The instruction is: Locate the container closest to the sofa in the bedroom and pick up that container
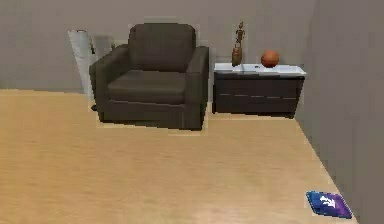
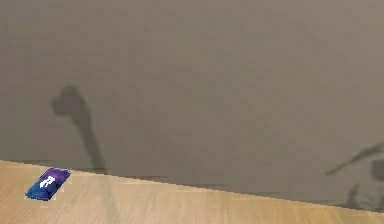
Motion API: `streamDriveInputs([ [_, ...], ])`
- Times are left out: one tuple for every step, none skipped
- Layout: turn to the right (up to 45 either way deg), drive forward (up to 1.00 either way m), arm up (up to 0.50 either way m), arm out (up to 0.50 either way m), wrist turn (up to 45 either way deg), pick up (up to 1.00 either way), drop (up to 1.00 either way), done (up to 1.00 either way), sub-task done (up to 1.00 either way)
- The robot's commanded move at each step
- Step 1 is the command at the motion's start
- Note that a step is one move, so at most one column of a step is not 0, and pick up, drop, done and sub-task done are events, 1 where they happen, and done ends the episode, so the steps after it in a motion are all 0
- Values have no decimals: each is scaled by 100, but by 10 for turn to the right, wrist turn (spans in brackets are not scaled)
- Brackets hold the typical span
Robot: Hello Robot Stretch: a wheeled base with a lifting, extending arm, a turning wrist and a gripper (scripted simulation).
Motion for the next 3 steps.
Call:
streamDriveInputs([
  [0, 5, 0, 0, 0, 0, 0, 0, 0],
  [-450, 0, 0, 0, 0, 0, 0, 0, 0],
  [-330, 0, 0, 0, 0, 0, 0, 0, 0],
])
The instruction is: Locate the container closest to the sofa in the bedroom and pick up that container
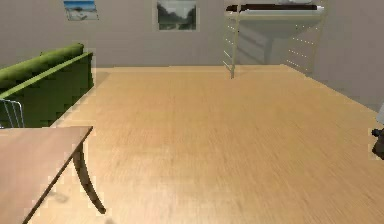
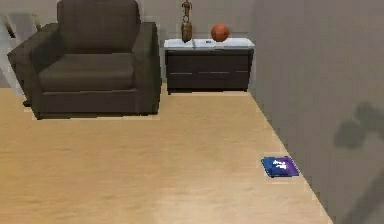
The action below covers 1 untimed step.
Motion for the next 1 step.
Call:
streamDriveInputs([
  [-30, 0, 0, 0, 0, 0, 0, 0, 0],
])
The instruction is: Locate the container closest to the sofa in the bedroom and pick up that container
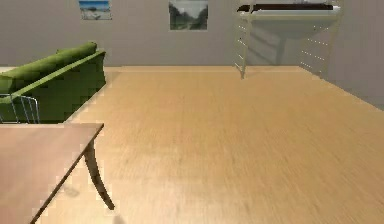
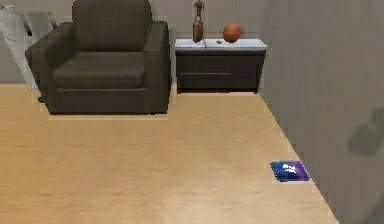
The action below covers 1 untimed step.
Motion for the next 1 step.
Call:
streamDriveInputs([
  [0, 100, 0, 0, 0, 0, 0, 0, 0],
])
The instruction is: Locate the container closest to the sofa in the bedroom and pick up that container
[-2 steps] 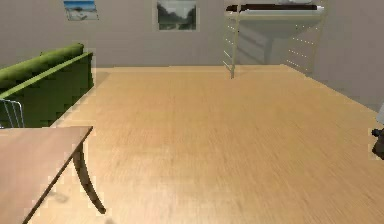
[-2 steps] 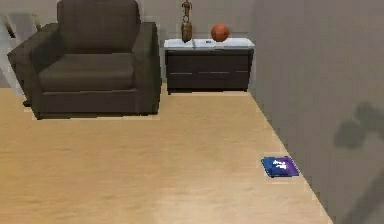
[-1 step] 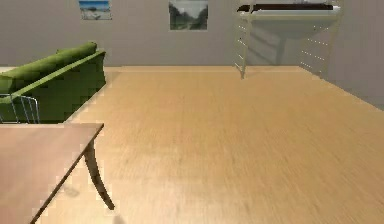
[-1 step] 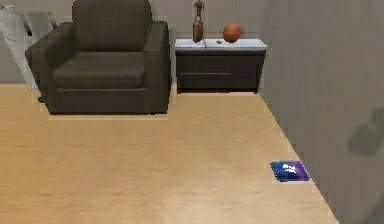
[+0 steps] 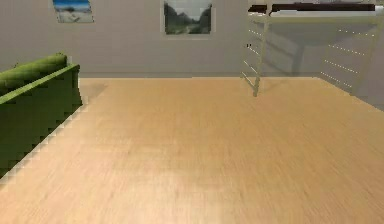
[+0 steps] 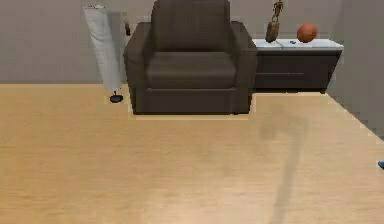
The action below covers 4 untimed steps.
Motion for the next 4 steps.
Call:
streamDriveInputs([
  [0, 50, 0, 0, 0, 0, 0, 0, 0],
  [-450, 0, 0, 0, 0, 0, 0, 0, 0],
  [-180, 0, 0, 0, 0, 0, 0, 0, 0],
  [0, 30, 0, 0, 0, 0, 0, 0, 0],
])
